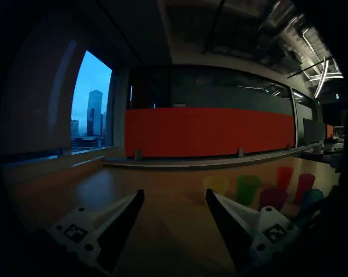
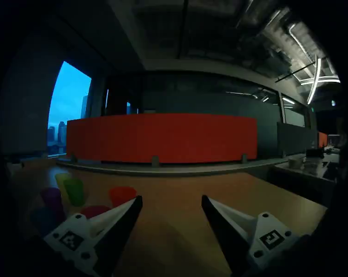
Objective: Pour water
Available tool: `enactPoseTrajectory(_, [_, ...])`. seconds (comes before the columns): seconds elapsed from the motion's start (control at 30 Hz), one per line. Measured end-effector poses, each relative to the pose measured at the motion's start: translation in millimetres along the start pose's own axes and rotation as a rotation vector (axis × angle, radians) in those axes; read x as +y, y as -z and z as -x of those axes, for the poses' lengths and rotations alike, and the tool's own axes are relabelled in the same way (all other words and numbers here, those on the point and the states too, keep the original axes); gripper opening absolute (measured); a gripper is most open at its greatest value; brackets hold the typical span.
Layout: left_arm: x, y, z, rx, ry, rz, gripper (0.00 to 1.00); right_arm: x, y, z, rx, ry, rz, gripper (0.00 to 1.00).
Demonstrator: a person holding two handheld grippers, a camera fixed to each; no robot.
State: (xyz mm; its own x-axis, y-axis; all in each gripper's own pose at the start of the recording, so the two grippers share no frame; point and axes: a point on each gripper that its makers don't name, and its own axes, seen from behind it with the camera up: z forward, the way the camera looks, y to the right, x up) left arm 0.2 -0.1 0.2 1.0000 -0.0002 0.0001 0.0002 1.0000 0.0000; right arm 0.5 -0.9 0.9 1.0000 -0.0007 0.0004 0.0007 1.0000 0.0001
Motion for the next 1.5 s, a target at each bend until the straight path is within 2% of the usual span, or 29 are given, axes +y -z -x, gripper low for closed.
enactPoseTrajectory(0.67, [1.2, -1.2, -0.1, -0.001, 0.0, 0.013, 0.99, -2.0, 0.5, -0.2, 0.002, 0.001, -0.006, 0.99])
enactPoseTrajectory(1.0, [-1.4, -2.8, 0.5, -0.036, -0.019, 0.013, 0.99, -0.4, -0.5, -6.6, -0.011, 0.014, -0.006, 0.99])
enactPoseTrajectory(1.17, [2.6, -3.5, -12.2, -0.036, -0.008, 0.034, 0.99, -4.1, -0.7, -30.0, -0.003, 0.027, -0.034, 0.99])
enactPoseTrajectory(1.37, [3.2, -5.8, -44.0, -0.012, 0.017, 0.049, 0.99, -7.9, -3.4, -53.8, -0.028, 0.038, -0.065, 0.99])
enactPoseTrajectory(1.5, [2.1, -9.2, -63.0, -0.022, 0.028, 0.051, 0.99, -12.0, -5.5, -71.2, -0.039, 0.034, -0.09, 0.99])
